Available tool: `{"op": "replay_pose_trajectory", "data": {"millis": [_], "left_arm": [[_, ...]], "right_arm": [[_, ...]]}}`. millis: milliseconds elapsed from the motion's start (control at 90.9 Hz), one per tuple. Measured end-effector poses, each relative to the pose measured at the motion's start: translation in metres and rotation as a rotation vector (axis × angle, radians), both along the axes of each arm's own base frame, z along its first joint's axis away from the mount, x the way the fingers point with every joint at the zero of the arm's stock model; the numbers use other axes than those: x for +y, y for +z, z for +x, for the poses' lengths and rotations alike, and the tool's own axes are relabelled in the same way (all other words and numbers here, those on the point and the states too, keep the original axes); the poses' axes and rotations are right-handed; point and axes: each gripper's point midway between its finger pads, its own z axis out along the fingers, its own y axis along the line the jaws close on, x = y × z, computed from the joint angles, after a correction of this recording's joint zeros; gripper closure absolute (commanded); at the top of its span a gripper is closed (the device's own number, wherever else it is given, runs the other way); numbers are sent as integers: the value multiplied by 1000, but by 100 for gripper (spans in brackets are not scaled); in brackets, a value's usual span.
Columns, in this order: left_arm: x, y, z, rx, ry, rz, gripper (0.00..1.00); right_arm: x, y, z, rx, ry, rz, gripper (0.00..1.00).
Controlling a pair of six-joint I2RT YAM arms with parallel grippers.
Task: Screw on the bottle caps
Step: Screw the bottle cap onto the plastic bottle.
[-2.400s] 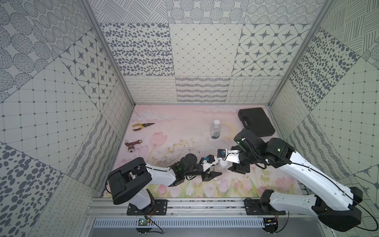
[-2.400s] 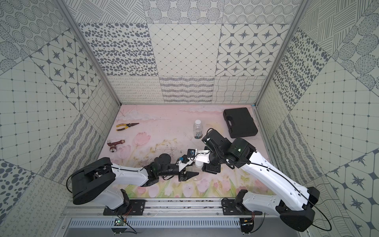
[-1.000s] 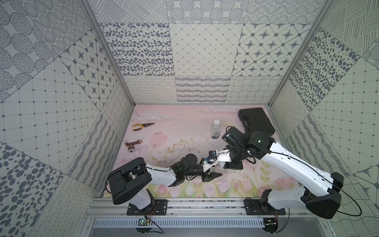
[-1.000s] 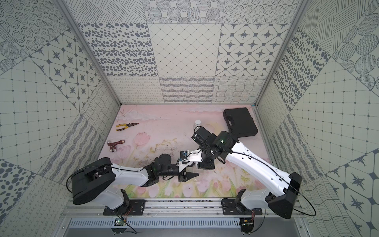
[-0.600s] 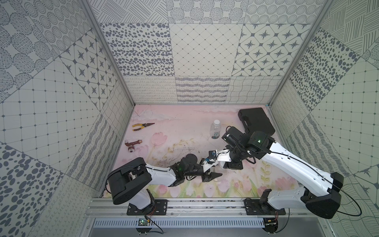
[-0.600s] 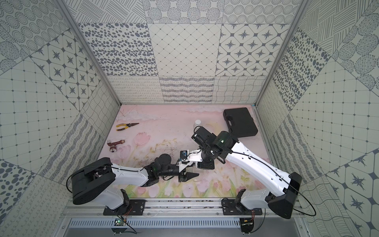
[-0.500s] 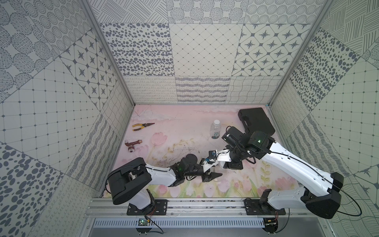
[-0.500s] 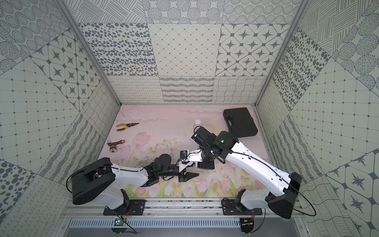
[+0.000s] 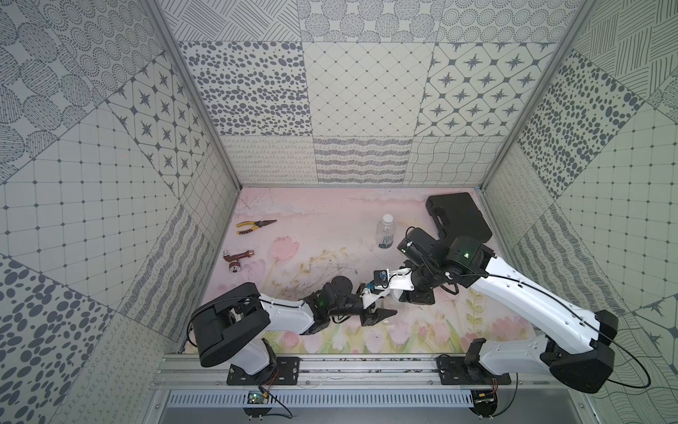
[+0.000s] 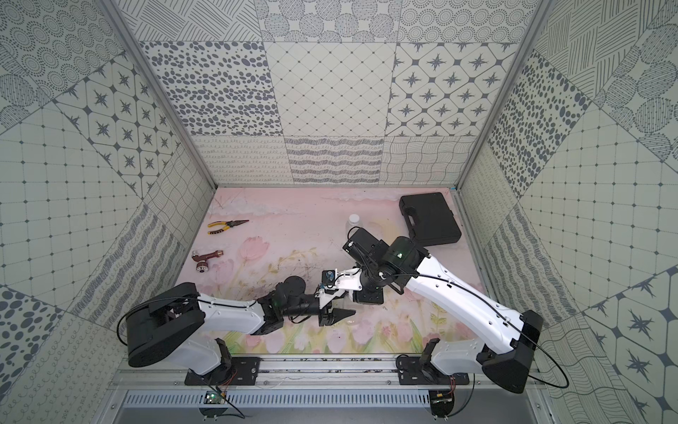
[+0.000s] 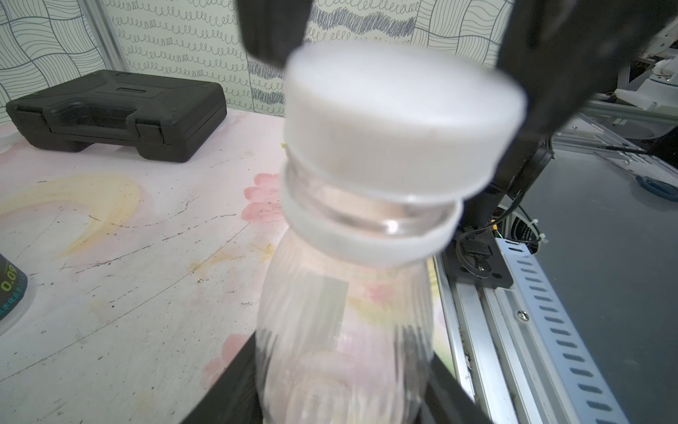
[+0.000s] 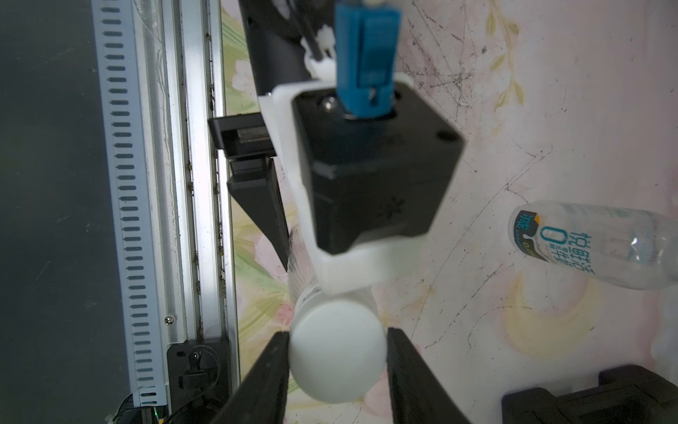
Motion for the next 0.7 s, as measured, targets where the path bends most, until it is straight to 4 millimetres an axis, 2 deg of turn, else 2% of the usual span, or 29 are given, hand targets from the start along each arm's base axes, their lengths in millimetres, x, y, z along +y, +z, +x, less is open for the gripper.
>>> {"op": "replay_pose_trajectory", "data": {"millis": [352, 704], "left_arm": [[3, 0, 7, -7, 43, 4, 47], [3, 0, 8, -8, 49, 4, 47]], "right_arm": [[2, -1, -2, -4, -5, 20, 56], [2, -1, 11, -63, -50, 17, 55]]}}
